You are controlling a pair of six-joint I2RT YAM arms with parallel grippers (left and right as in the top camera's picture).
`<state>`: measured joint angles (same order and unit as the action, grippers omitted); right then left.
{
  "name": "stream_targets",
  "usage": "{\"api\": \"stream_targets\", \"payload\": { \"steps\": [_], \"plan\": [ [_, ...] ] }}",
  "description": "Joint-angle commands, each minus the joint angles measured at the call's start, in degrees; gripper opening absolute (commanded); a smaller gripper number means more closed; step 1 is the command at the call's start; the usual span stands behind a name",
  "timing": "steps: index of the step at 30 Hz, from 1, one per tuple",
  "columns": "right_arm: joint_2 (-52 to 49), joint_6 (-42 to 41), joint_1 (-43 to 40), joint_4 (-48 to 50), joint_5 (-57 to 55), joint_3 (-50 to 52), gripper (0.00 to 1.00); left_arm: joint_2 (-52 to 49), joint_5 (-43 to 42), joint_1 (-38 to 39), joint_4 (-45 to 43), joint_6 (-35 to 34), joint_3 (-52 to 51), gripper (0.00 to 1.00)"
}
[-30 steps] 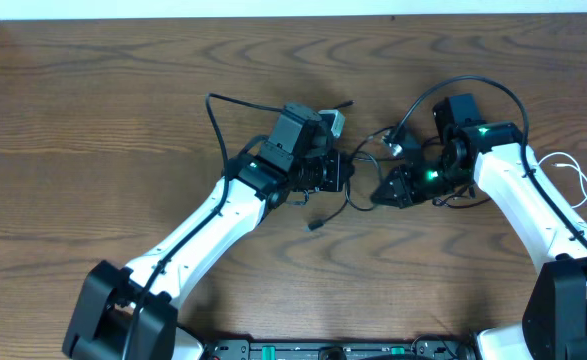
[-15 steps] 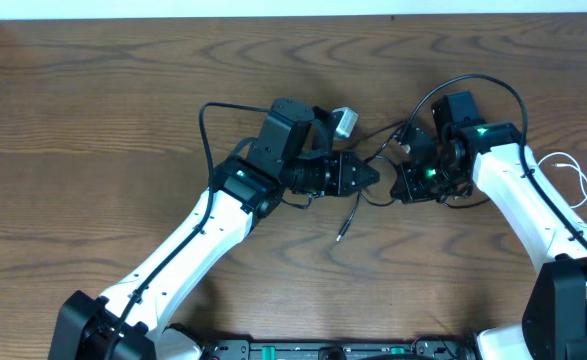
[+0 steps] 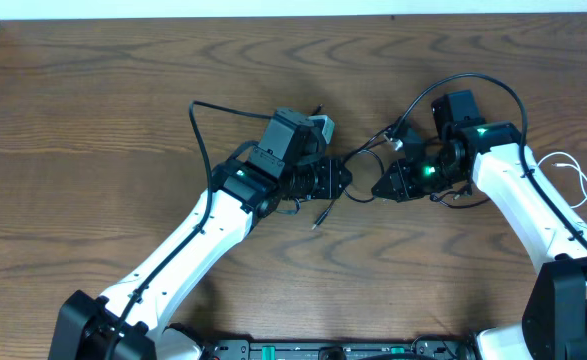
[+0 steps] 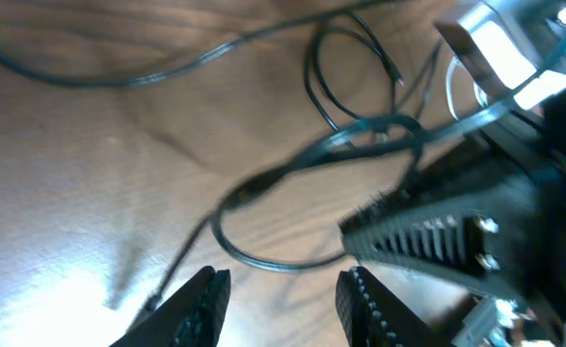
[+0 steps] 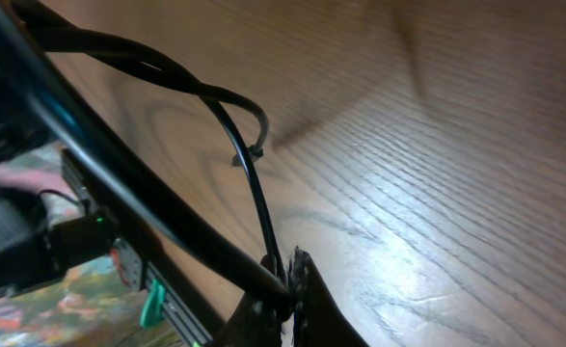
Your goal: Untangle cables
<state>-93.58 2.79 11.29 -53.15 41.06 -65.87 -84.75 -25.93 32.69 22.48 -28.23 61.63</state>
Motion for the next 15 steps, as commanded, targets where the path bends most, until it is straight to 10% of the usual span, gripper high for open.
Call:
{"api": "stream_targets", "payload": {
  "steps": [1, 10, 15],
  "plan": [
    [0.6, 1.2, 0.1, 0.0, 5.0, 0.0, 0.01, -2.8, 5.2, -0.1, -1.6, 1.7, 0.5, 0.41],
    [0.6, -0.6, 0.1, -1.1, 16.4, 0.0, 0.01, -4.3, 5.3, -0.1, -9.4, 7.1, 0.5, 0.46],
    [0.6, -0.5, 0.1, -0.6, 22.7, 0.0, 0.01, -4.3, 5.0, -0.1, -7.8, 7.2, 0.5, 0.24]
  ]
}}
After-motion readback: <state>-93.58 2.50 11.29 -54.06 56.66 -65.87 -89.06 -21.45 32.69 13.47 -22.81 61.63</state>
